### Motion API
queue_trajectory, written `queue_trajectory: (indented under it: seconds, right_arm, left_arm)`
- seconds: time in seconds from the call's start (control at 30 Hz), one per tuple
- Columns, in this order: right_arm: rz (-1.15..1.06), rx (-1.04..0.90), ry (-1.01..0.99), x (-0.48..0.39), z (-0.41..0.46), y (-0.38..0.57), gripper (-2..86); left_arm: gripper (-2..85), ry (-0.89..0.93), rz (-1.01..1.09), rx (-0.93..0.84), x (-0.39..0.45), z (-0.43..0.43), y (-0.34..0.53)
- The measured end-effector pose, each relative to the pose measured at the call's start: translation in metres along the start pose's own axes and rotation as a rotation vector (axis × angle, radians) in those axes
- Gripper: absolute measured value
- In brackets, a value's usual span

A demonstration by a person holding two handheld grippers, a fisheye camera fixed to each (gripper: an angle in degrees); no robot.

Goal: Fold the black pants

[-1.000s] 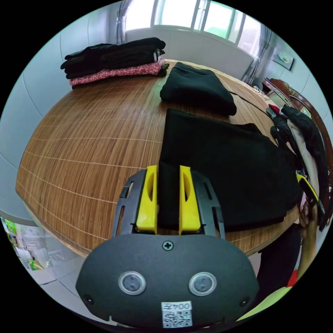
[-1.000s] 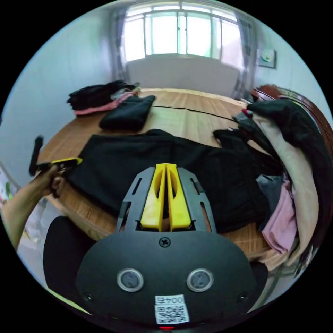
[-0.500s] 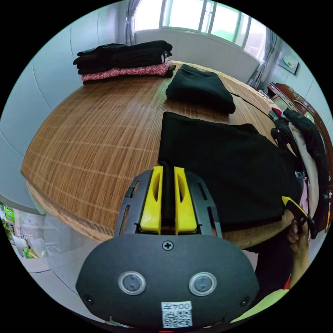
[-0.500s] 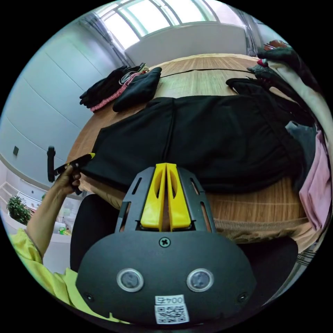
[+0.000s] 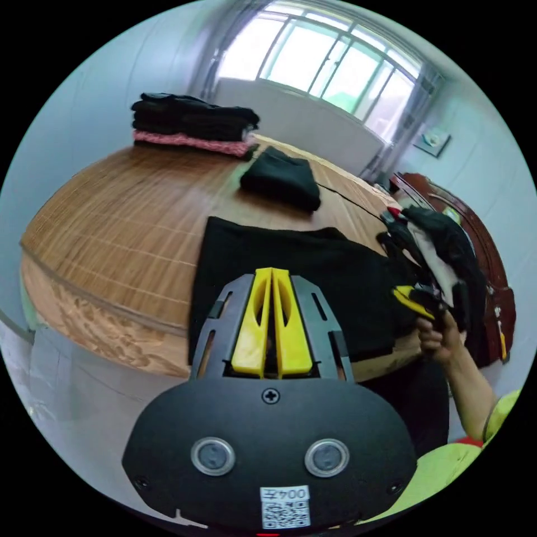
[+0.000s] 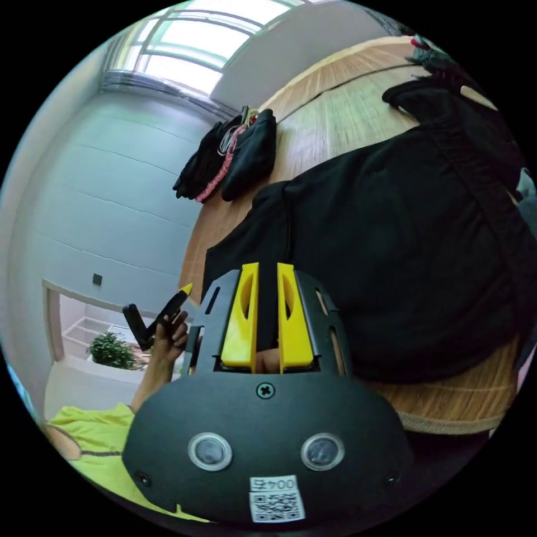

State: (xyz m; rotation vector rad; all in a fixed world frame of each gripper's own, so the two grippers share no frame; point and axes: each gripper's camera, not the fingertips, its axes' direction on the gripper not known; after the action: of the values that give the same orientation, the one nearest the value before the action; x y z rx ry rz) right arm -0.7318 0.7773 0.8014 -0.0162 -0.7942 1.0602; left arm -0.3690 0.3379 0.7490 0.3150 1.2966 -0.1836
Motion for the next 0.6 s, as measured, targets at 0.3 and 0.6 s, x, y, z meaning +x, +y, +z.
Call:
queue_trajectory:
  seconds: [0.3,0.6]
  right_arm:
    - [0.095,-0.187,-0.115,0.033,-0.031,0.0,5.8]
    - [0.267,-0.144,-0.262,0.078,-0.047,0.048,7.9]
  left_arm:
    - [8.1,0.014,0.516,-0.05,0.181,0.008,0.072]
    - [9.7,-0.076,0.724,-0.003,0.256,-0.016,0.096]
